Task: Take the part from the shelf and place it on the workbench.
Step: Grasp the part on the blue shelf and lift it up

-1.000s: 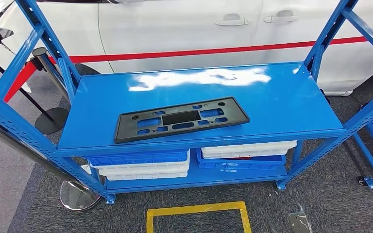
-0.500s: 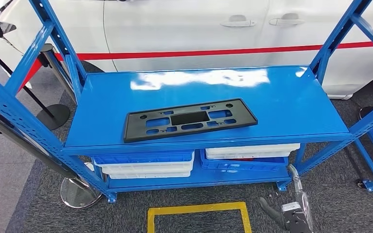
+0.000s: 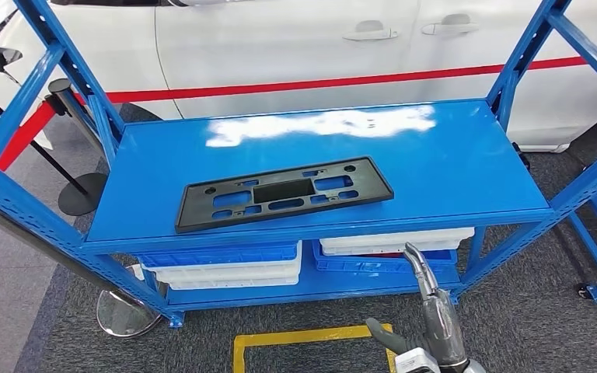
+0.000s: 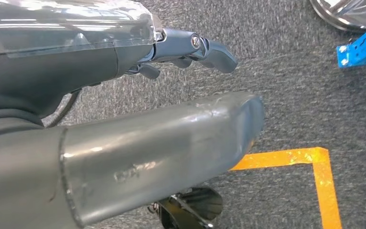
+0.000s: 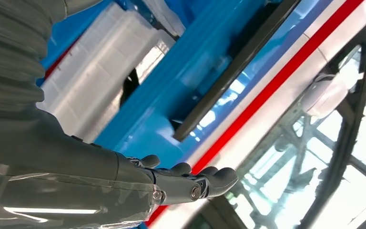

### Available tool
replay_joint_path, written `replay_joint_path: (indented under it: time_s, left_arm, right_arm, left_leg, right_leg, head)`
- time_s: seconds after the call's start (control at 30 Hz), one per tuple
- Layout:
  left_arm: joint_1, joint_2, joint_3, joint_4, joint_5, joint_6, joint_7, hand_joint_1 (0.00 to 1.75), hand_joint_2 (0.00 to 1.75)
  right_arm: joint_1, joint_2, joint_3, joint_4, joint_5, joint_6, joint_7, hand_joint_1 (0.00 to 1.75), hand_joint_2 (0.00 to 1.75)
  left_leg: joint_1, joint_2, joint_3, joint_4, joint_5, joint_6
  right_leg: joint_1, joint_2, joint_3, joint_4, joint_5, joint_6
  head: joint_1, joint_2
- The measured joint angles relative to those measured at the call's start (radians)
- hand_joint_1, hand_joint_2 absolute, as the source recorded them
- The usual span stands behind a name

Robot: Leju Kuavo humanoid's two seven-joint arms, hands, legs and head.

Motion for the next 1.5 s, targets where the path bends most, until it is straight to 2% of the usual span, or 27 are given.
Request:
replay_joint_path:
  time_s: [0.03, 0.1, 0.17, 0.27, 0.33, 0.37, 0.47, 0.5, 0.53, 0.57, 0.6, 0.67, 0.73, 0.83, 0.87, 0.9, 0.97, 1.0, 1.03, 1.07, 1.13, 1.17, 1.23, 1.33, 1.37, 1.4, 1.5]
  left_arm:
    - [0.0, 0.0, 0.002, 0.001, -0.008, 0.0, 0.0, 0.0, 0.0]
    - [-0.002, 0.0, 0.007, 0.004, -0.024, 0.001, 0.0, 0.0, 0.0]
    - [-0.005, 0.0, 0.013, 0.006, -0.042, 0.002, 0.001, 0.0, 0.0]
    - [-0.009, 0.0, 0.016, 0.009, -0.067, 0.005, 0.002, 0.0, 0.0]
    - [-0.01, -0.002, 0.016, 0.009, -0.085, 0.007, 0.003, 0.0, 0.0]
    - [-0.011, -0.003, 0.017, 0.009, -0.095, 0.008, 0.003, 0.0, 0.0]
    - [-0.015, -0.004, 0.02, 0.011, -0.123, 0.011, 0.003, 0.0, 0.0]
    - [-0.015, -0.004, 0.021, 0.013, -0.132, 0.011, 0.003, 0.0, 0.0]
    - [-0.016, -0.004, 0.021, 0.013, -0.14, 0.011, 0.003, 0.0, 0.0]
    - [-0.016, -0.004, 0.022, 0.014, -0.148, 0.011, 0.003, 0.0, 0.0]
    - [-0.017, -0.004, 0.022, 0.015, -0.156, 0.011, 0.004, 0.0, 0.0]
    - [-0.02, -0.005, 0.022, 0.016, -0.171, 0.01, 0.004, 0.0, 0.0]
    - [-0.022, -0.004, 0.022, 0.019, -0.183, 0.009, 0.003, 0.0, 0.0]
    - [-0.026, -0.001, 0.022, 0.022, -0.197, 0.005, 0.003, 0.0, 0.0]
    - [-0.027, 0.0, 0.022, 0.022, -0.2, 0.002, 0.002, 0.0, 0.0]
    - [-0.028, 0.002, 0.021, 0.023, -0.201, 0.0, 0.002, 0.0, 0.0]
    - [-0.028, 0.004, 0.021, 0.024, -0.202, -0.003, 0.001, 0.0, 0.0]
    - [-0.027, 0.005, 0.021, 0.024, -0.201, -0.004, 0.001, 0.0, 0.0]
    - [-0.026, 0.007, 0.021, 0.024, -0.201, -0.005, 0.001, 0.0, 0.0]
    - [-0.026, 0.008, 0.021, 0.024, -0.201, -0.006, 0.001, 0.0, 0.0]
    - [-0.027, 0.011, 0.021, 0.024, -0.201, -0.007, 0.0, 0.0, 0.0]
    - [-0.028, 0.011, 0.021, 0.024, -0.2, -0.008, -0.001, 0.0, 0.0]
    - [-0.029, 0.012, 0.021, 0.025, -0.197, -0.011, -0.002, 0.0, 0.0]
    - [-0.028, 0.012, 0.021, 0.027, -0.194, -0.019, -0.005, 0.0, 0.0]
    - [-0.029, 0.012, 0.021, 0.027, -0.193, -0.022, -0.006, 0.0, 0.0]
    - [-0.029, 0.012, 0.021, 0.027, -0.192, -0.024, -0.008, 0.0, 0.0]
    - [-0.03, 0.013, 0.021, 0.027, -0.185, -0.032, -0.011, 0.0, 0.0]
  right_arm:
    - [-0.003, 0.003, 0.01, -0.007, 0.035, -0.01, 0.004, 0.0, 1.75]
    - [-0.012, 0.011, 0.029, -0.023, 0.103, -0.03, 0.012, 0.0, 1.75]
    - [-0.023, 0.019, 0.048, -0.039, 0.173, -0.052, 0.019, 0.0, 1.75]
    - [-0.038, 0.035, 0.069, -0.061, 0.275, -0.083, 0.025, 0.0, 1.75]
    - [-0.05, 0.049, 0.076, -0.074, 0.342, -0.103, 0.019, 0.0, 1.75]
    - [-0.058, 0.058, 0.077, -0.079, 0.375, -0.113, 0.014, 0.0, 1.75]
    - [-0.082, 0.085, 0.08, -0.085, 0.476, -0.144, -0.008, 0.0, 1.75]
    - [-0.09, 0.093, 0.081, -0.085, 0.509, -0.154, -0.014, 0.0, 1.75]
    - [-0.099, 0.102, 0.082, -0.084, 0.542, -0.163, -0.019, 0.0, 1.75]
    - [-0.11, 0.111, 0.083, -0.083, 0.575, -0.173, -0.023, 0.0, 1.75]
    - [-0.124, 0.12, 0.085, -0.082, 0.61, -0.183, -0.025, 0.0, 1.75]
    - [-0.155, 0.134, 0.089, -0.075, 0.674, -0.203, -0.025, 0.0, 1.75]
    - [-0.184, 0.142, 0.095, -0.062, 0.734, -0.221, -0.016, 0.0, 1.75]
    - [-0.223, 0.149, 0.109, -0.026, 0.815, -0.245, 0.017, 0.0, 1.75]
    - [-0.235, 0.15, 0.118, -0.013, 0.836, -0.251, 0.032, 0.0, 1.75]
    - [-0.247, 0.151, 0.129, 0.003, 0.853, -0.256, 0.05, 0.0, 1.75]
    - [-0.265, 0.149, 0.157, 0.035, 0.878, -0.263, 0.092, 0.0, 1.75]
    - [-0.275, 0.148, 0.173, 0.052, 0.886, -0.265, 0.117, 0.0, 1.75]
    - [-0.285, 0.146, 0.19, 0.068, 0.892, -0.266, 0.142, 0.0, 1.75]
    - [-0.298, 0.143, 0.208, 0.084, 0.895, -0.267, 0.168, 0.0, 1.75]
    - [-0.322, 0.138, 0.25, 0.112, 0.901, -0.268, 0.22, 0.0, 1.75]
    - [-0.333, 0.136, 0.272, 0.124, 0.903, -0.269, 0.247, 0.0, 1.75]
    - [-0.355, 0.13, 0.315, 0.148, 0.905, -0.271, 0.3, 0.0, 1.75]
    - [-0.384, 0.119, 0.379, 0.185, 0.909, -0.273, 0.382, 0.0, 1.75]
    - [-0.394, 0.115, 0.401, 0.197, 0.912, -0.273, 0.41, 0.0, 1.75]
    - [-0.404, 0.11, 0.423, 0.209, 0.914, -0.274, 0.436, 0.0, 1.75]
    - [-0.431, 0.091, 0.492, 0.251, 0.921, -0.276, 0.519, 0.0, 1.75]
  left_leg:
    - [0.0, 0.0, 0.004, -0.015, 0.023, 0.001]
    - [0.0, 0.001, 0.057, -0.14, 0.098, 0.008]
    - [-0.004, 0.0, 0.103, -0.249, 0.14, 0.017]
    - [-0.009, -0.001, 0.11, -0.275, 0.145, 0.032]
    - [-0.005, -0.001, 0.113, -0.285, 0.153, 0.046]
    - [-0.003, 0.0, 0.114, -0.291, 0.157, 0.053]
    - [-0.006, 0.001, 0.112, -0.293, 0.159, 0.062]
    - [-0.008, 0.001, 0.112, -0.292, 0.159, 0.062]
    - [-0.01, 0.001, 0.112, -0.291, 0.159, 0.062]
    - [-0.012, 0.0, 0.114, -0.29, 0.158, 0.062]
    - [-0.013, -0.001, 0.115, -0.289, 0.157, 0.061]
    - [-0.018, -0.003, 0.114, -0.285, 0.154, 0.055]
    - [-0.02, -0.003, 0.111, -0.284, 0.153, 0.046]
    - [-0.019, -0.002, 0.107, -0.275, 0.144, 0.032]
    - [-0.018, -0.002, 0.098, -0.252, 0.128, 0.027]
    - [-0.016, -0.001, 0.076, -0.204, 0.1, 0.022]
    - [-0.011, -0.001, 0.011, -0.068, 0.036, 0.011]
    - [-0.008, -0.001, -0.019, -0.009, 0.017, 0.006]
    - [-0.005, 0.0, -0.032, 0.013, 0.02, 0.002]
    - [-0.002, 0.0, -0.025, -0.006, 0.044, -0.001]
    - [0.005, 0.001, 0.035, -0.141, 0.118, -0.007]
    - [0.005, 0.0, 0.066, -0.208, 0.144, -0.007]
    - [0.003, -0.003, 0.094, -0.271, 0.159, 0.003]
    - [0.0, -0.005, 0.093, -0.273, 0.161, 0.029]
    - [0.0, -0.004, 0.092, -0.275, 0.164, 0.037]
    - [0.0, -0.004, 0.092, -0.277, 0.166, 0.044]
    - [-0.005, -0.002, 0.088, -0.278, 0.166, 0.055]
  right_leg:
    - [0.001, 0.0, 0.002, 0.001, -0.001, 0.0]
    - [0.001, 0.001, 0.008, 0.002, -0.005, 0.003]
    - [0.004, 0.002, 0.009, 0.003, -0.007, 0.011]
    - [0.006, 0.003, 0.008, -0.002, -0.003, 0.028]
    - [0.005, 0.003, 0.003, 0.015, -0.018, 0.037]
    - [0.005, 0.003, -0.013, 0.049, -0.041, 0.04]
    - [0.005, 0.003, -0.103, 0.234, -0.127, 0.044]
    - [0.005, 0.003, -0.122, 0.271, -0.132, 0.044]
    - [0.005, 0.003, -0.122, 0.267, -0.116, 0.043]
    - [0.006, 0.003, -0.103, 0.225, -0.084, 0.039]
    - [0.007, 0.003, -0.07, 0.155, -0.044, 0.033]
    - [0.013, 0.002, -0.014, 0.034, 0.001, 0.021]
    - [0.018, 0.002, -0.002, -0.001, 0.004, 0.015]
    - [0.01, 0.001, 0.0, -0.013, 0.013, 0.003]
    - [0.007, 0.0, 0.003, -0.018, 0.015, -0.001]
    - [0.005, -0.002, 0.004, -0.021, 0.016, -0.004]
    - [0.005, -0.004, 0.004, -0.021, 0.016, -0.007]
    - [0.005, -0.005, 0.004, -0.02, 0.015, -0.008]
    - [0.005, -0.006, 0.005, -0.02, 0.015, -0.008]
    - [0.004, -0.006, 0.005, -0.019, 0.014, -0.006]
    - [-0.001, -0.005, 0.008, -0.013, 0.009, 0.001]
    - [-0.001, -0.003, 0.008, -0.008, 0.005, 0.007]
    - [0.002, -0.001, 0.005, -0.002, 0.002, 0.02]
    - [0.002, 0.001, 0.004, -0.002, 0.0, 0.035]
    - [0.0, 0.001, -0.002, 0.013, -0.012, 0.039]
    - [-0.001, 0.001, -0.018, 0.047, -0.034, 0.042]
    - [0.0, 0.001, -0.113, 0.24, -0.123, 0.044]
  head:
    - [0.0, 0.0]
    - [0.0, 0.0]
    - [0.0, 0.0]
    - [0.001, 0.0]
    - [0.003, 0.0]
    - [0.005, 0.0]
    - [0.01, 0.0]
    - [0.01, 0.0]
    - [0.01, 0.0]
    - [0.01, 0.0]
    - [0.01, 0.0]
    - [0.011, 0.0]
    - [0.011, 0.0]
    - [0.01, 0.0]
    - [0.008, 0.0]
    - [0.006, 0.0]
    - [0.001, 0.0]
    - [0.001, 0.0]
    - [0.001, 0.0]
    - [0.001, 0.0]
    - [0.001, 0.0]
    - [-0.001, 0.0]
    - [-0.002, 0.0]
    - [-0.001, 0.0]
    - [0.001, 0.0]
    - [0.003, 0.0]
    - [0.009, 0.0]
